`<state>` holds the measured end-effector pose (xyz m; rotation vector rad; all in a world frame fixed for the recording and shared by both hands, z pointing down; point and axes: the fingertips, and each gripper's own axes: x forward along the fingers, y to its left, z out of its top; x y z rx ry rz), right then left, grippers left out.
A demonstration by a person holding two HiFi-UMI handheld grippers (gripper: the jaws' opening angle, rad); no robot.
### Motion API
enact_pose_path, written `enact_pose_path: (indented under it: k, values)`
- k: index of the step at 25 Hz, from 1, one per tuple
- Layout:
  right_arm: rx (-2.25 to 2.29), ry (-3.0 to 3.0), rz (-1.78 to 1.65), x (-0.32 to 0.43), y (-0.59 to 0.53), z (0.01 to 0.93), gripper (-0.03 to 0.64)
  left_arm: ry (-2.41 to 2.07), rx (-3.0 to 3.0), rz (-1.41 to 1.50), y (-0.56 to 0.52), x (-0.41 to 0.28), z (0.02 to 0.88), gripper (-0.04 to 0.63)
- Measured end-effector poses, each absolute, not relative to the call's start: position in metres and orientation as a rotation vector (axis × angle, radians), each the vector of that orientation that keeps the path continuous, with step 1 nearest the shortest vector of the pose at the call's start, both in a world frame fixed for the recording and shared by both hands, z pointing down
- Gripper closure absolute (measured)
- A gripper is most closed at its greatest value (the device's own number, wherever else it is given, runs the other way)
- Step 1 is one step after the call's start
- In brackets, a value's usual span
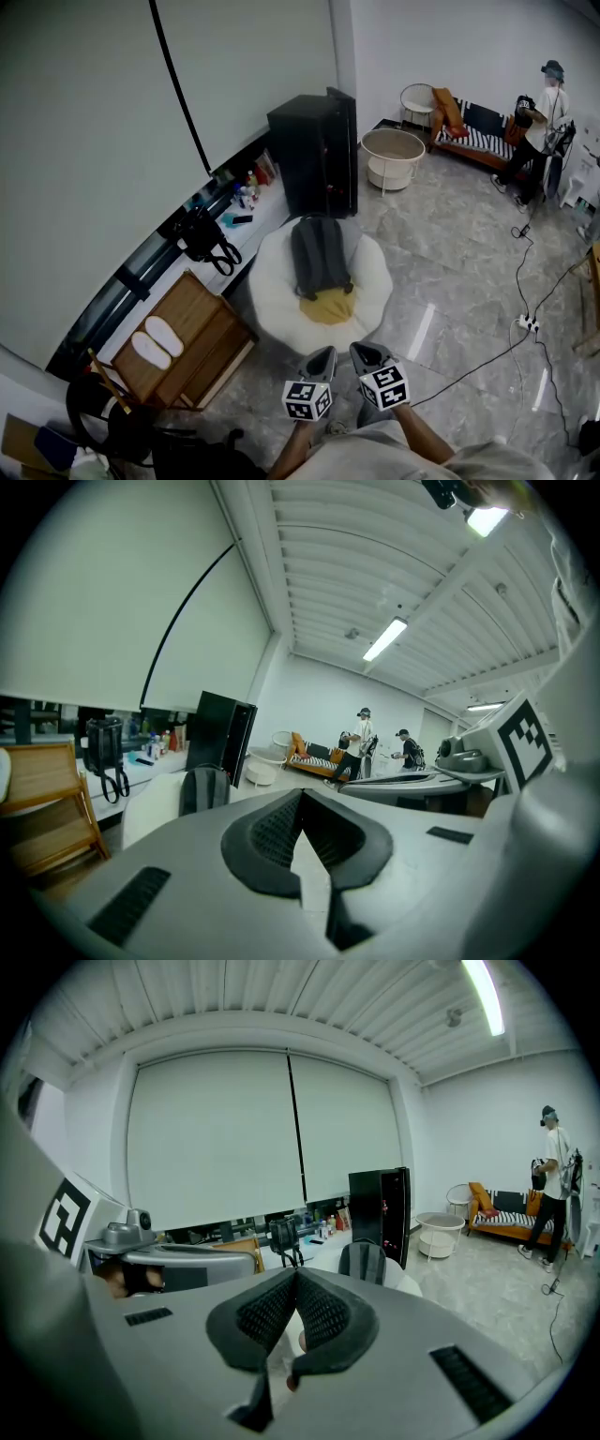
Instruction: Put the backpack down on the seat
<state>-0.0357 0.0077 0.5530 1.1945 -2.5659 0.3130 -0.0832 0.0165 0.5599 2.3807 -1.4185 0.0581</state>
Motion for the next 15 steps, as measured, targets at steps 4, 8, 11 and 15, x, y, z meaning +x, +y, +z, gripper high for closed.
enact_pose_path:
  k: [4, 8, 11, 15]
  values:
    - [1.194, -2.571, 0.305, -0.024, 0.016, 0.550, 0.589, -1.433, 2.380, 0.063, 0.024, -0.072, 0.555, 0.565]
    - [1.194, -2.580, 0.309, -0.004, 0.023, 0.549, 0.589, -1.453, 2.366, 0.065, 0.032, -0.057, 0.554, 0.565]
    - [1.186, -2.587, 0.315, 0.014, 0.031, 0.550, 0.589, -1.475, 2.344, 0.062, 0.042, -0.042, 0.556, 0.565]
    - [1.177, -2.598, 0.315, 0.038, 0.050, 0.552, 0.589, -1.499, 2.322, 0.064, 0.060, -0.022, 0.561, 0.565]
